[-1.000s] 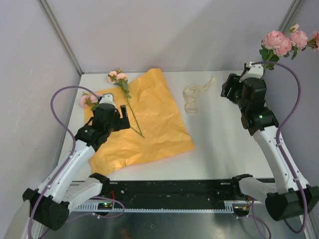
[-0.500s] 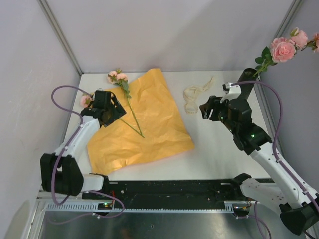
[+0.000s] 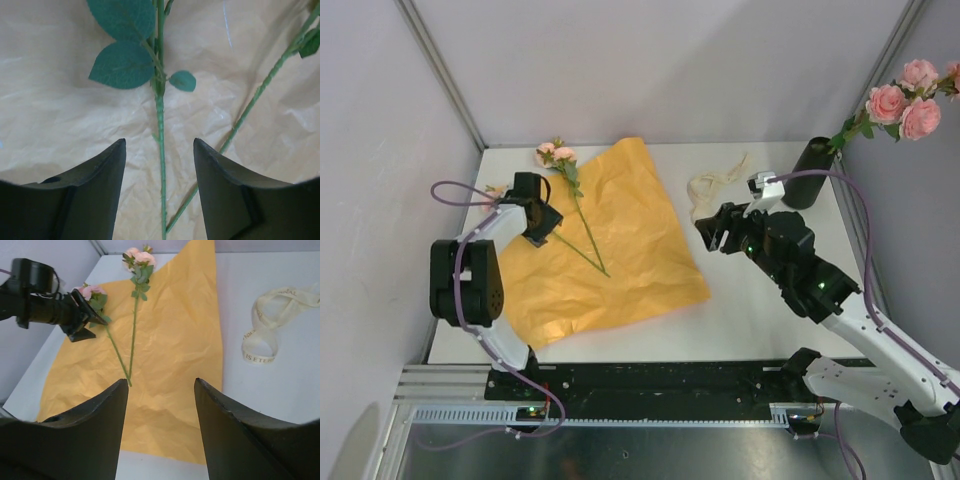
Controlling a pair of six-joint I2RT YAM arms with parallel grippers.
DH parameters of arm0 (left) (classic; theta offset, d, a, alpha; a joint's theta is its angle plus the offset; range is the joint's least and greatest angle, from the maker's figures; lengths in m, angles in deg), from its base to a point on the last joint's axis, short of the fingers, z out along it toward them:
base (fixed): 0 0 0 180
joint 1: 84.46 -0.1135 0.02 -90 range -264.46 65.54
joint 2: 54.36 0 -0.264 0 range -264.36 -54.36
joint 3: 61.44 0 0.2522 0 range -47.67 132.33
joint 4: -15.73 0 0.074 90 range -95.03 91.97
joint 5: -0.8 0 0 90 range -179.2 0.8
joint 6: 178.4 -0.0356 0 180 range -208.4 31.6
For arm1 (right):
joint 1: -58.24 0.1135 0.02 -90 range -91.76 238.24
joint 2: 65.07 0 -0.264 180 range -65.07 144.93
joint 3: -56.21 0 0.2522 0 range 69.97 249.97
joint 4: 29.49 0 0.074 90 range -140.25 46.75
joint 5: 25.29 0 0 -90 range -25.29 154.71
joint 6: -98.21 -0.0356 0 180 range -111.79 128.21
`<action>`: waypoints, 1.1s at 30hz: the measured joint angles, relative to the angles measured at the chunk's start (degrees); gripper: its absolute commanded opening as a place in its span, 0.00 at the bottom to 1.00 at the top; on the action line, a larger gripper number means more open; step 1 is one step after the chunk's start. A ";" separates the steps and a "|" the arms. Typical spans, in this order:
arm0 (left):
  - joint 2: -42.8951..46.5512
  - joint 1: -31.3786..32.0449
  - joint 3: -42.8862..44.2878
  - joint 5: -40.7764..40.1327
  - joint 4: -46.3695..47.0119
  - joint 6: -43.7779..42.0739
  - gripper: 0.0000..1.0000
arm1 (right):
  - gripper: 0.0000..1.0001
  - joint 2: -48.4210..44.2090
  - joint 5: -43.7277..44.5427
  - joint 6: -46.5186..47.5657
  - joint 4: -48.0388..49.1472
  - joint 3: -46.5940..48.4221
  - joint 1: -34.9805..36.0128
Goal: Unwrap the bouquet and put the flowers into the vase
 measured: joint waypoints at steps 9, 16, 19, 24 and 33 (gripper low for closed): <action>-6.21 -0.15 2.38 -0.52 2.40 1.51 0.54 | 0.60 1.27 1.25 0.07 2.75 0.00 2.58; -7.54 -0.20 2.38 -1.07 2.73 1.77 0.51 | 0.60 1.60 2.08 0.26 3.63 0.00 2.82; -7.89 -0.28 2.38 -1.51 2.75 1.77 0.47 | 0.60 1.68 2.12 0.28 3.96 0.00 2.93; -8.17 -0.50 2.38 -1.73 2.89 1.81 0.39 | 0.60 1.84 2.19 0.31 4.11 0.00 3.04; -8.59 -2.64 2.38 -1.22 3.19 2.23 0.14 | 0.60 1.81 2.19 0.31 4.37 0.00 3.48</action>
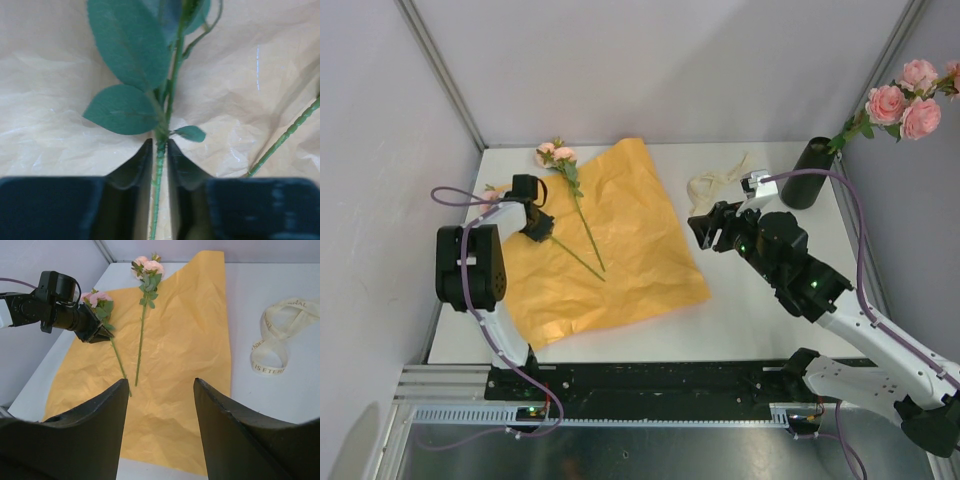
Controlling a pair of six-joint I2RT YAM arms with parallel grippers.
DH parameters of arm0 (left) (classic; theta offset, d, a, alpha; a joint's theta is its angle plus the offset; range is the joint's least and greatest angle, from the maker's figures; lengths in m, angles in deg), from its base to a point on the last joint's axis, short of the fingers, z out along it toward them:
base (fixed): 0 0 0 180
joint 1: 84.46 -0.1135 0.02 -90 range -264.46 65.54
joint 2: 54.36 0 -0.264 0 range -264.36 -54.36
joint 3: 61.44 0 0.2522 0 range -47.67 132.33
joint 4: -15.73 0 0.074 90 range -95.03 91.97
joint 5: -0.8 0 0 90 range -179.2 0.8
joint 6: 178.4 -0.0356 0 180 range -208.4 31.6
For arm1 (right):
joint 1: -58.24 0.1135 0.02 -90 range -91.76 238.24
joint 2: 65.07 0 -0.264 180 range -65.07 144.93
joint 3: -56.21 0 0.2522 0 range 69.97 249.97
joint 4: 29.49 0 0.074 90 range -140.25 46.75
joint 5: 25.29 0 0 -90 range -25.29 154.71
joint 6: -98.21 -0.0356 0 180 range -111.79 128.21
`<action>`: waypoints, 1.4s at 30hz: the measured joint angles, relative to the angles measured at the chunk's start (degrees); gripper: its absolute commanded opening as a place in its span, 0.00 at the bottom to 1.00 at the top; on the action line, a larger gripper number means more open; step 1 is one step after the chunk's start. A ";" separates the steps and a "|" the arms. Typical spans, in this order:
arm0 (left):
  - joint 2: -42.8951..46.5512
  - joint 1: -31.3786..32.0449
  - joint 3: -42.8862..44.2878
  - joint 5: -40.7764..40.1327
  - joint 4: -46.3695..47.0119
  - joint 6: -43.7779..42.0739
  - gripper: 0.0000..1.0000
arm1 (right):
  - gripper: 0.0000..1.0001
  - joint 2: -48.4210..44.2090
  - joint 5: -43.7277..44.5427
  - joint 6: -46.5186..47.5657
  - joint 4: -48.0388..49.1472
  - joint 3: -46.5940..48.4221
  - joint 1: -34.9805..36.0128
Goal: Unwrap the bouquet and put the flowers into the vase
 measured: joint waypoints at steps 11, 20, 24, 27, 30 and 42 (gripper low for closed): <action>0.61 -0.24 0.35 1.03 0.44 -0.55 0.00 | 0.60 -1.62 0.00 -0.04 0.15 0.00 0.15; 14.56 -0.22 0.35 4.61 0.44 -5.75 0.00 | 0.63 -0.11 -1.18 -2.67 2.36 0.00 0.15; 21.38 0.00 -0.31 8.92 0.94 -9.22 0.00 | 0.67 2.82 -2.73 -5.73 4.02 0.00 0.13; 26.08 0.24 -2.27 11.50 1.11 -12.26 0.00 | 0.69 4.66 -3.08 -8.17 5.29 0.00 0.11; 30.64 0.72 -4.68 15.26 1.16 -16.20 0.00 | 0.69 5.88 -3.13 -10.86 5.95 0.00 -0.44; 43.36 13.29 -12.09 33.86 1.33 -29.22 0.00 | 0.67 15.96 -12.81 -17.62 14.73 0.59 -2.91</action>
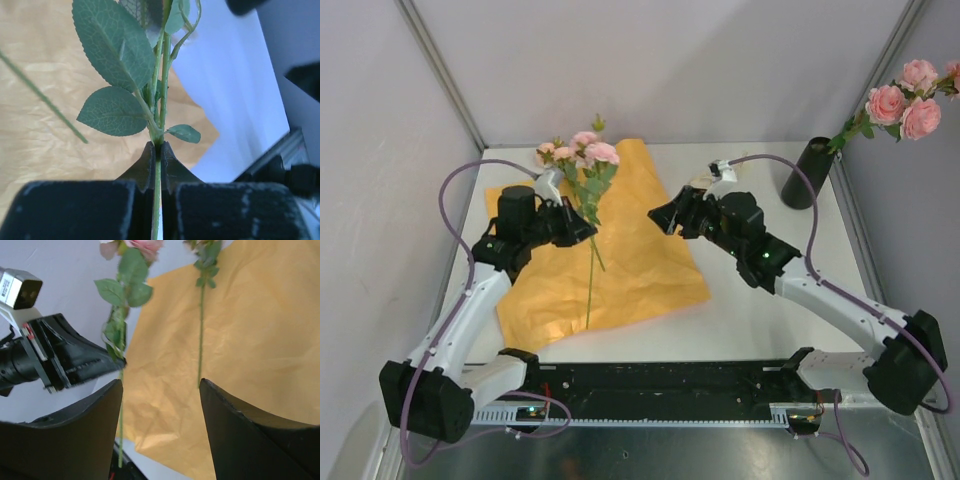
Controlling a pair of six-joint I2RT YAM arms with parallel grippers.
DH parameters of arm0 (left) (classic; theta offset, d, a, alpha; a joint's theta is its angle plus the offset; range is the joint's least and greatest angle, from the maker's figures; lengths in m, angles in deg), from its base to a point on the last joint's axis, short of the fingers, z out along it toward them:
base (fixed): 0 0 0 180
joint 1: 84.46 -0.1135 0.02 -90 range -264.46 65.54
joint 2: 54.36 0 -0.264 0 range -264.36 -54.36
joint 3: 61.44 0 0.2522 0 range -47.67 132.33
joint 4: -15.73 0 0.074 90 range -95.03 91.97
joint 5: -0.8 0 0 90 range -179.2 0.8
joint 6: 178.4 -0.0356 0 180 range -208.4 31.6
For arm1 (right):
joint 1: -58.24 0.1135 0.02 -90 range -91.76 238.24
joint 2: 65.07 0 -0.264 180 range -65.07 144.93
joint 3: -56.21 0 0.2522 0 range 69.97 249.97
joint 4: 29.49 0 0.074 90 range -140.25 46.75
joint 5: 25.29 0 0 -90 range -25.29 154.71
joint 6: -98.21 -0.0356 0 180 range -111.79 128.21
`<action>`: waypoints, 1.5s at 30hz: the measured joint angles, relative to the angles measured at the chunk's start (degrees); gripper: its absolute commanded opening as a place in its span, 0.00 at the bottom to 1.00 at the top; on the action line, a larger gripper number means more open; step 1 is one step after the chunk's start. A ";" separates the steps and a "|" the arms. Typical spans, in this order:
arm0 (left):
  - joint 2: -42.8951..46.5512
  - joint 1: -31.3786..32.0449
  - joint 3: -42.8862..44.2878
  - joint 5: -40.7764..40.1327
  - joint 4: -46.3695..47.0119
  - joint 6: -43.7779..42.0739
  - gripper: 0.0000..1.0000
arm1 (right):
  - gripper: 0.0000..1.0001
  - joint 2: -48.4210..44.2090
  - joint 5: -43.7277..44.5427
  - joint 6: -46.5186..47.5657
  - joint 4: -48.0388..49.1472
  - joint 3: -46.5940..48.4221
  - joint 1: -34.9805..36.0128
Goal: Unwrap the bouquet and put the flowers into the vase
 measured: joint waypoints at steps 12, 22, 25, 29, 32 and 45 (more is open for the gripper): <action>2.62 7.19 -2.84 7.56 -0.07 -5.42 0.00 | 0.56 13.46 -9.20 -6.38 8.26 5.09 3.87; 3.69 7.78 -2.84 9.51 0.52 -5.79 0.00 | 0.35 17.18 -9.38 -9.75 10.49 6.67 4.55; 3.69 7.85 -2.84 9.68 0.72 -5.84 0.06 | 0.17 17.57 -9.33 -9.62 10.93 7.06 4.55; 3.69 7.91 -2.84 9.64 0.81 -5.92 0.35 | 0.01 17.55 -8.96 -8.74 11.82 7.21 4.55; 3.72 7.93 -2.84 9.88 1.03 -6.23 0.68 | 0.00 17.40 -8.28 -7.50 11.91 7.21 4.39; 6.56 8.04 -3.82 4.46 1.14 -6.45 1.00 | 0.00 6.80 -4.26 5.99 8.74 7.21 -8.22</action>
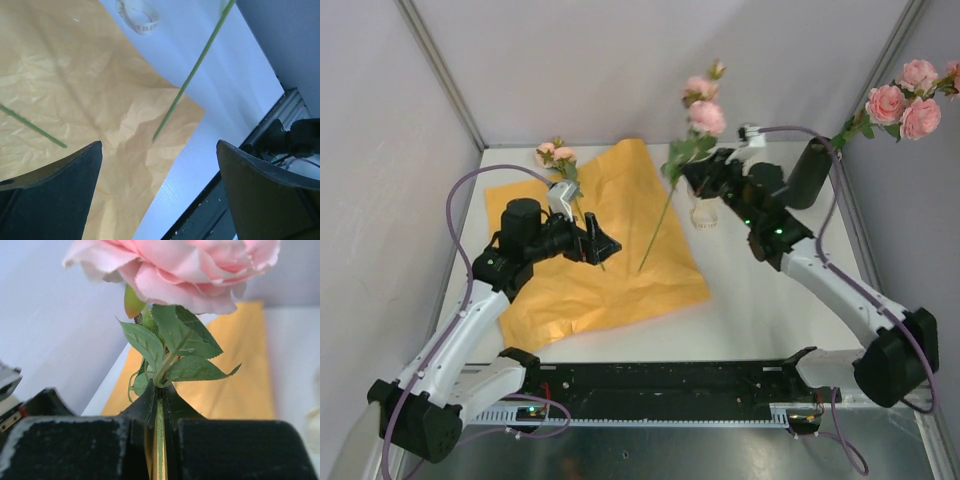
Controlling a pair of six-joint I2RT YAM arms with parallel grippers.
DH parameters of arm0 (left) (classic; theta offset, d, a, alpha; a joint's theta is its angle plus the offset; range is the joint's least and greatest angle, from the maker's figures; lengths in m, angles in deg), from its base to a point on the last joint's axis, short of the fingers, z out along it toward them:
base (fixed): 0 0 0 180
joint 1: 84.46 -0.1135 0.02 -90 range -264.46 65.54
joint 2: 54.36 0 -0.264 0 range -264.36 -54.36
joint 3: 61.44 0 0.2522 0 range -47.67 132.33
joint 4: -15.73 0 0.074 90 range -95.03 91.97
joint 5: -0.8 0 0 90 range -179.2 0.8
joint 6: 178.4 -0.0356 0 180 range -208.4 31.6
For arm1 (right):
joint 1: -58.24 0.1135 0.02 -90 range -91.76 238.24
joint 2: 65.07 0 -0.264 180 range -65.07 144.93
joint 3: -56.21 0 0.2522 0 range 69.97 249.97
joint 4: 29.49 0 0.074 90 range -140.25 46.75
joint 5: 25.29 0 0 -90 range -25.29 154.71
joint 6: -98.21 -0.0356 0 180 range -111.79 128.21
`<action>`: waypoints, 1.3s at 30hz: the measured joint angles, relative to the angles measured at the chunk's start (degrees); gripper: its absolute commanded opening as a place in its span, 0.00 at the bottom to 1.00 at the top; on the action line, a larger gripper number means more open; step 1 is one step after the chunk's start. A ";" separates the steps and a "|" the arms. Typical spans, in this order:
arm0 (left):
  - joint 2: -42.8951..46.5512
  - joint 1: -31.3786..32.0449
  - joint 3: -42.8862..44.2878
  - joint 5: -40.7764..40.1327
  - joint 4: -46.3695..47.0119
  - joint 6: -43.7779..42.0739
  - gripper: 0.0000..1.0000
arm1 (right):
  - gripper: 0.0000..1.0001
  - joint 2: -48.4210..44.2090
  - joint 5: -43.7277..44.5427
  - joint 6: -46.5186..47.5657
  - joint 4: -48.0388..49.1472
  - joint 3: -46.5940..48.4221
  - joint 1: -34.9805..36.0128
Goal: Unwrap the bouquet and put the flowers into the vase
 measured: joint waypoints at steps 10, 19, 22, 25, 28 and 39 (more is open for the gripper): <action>1.29 0.00 0.00 -4.74 -0.07 0.00 1.00 | 0.00 -12.39 9.03 26.05 3.76 0.39 -15.43; 2.34 0.00 0.00 -6.14 -0.20 -0.02 1.00 | 0.00 -8.79 8.63 42.53 13.81 5.20 -29.22; 2.82 0.00 0.00 -6.34 -0.22 -0.02 1.00 | 0.00 -5.79 8.04 45.79 15.47 9.29 -32.59; 3.17 0.00 0.00 -6.56 -0.24 -0.02 1.00 | 0.00 -3.28 7.65 47.78 16.90 12.37 -35.78; 3.56 0.00 0.00 -6.73 -0.42 -0.04 1.00 | 0.00 -0.70 7.52 48.06 18.18 14.62 -38.69; 4.63 0.00 0.00 -7.58 -0.42 -0.44 1.00 | 0.00 7.45 6.75 43.85 17.55 15.93 -41.09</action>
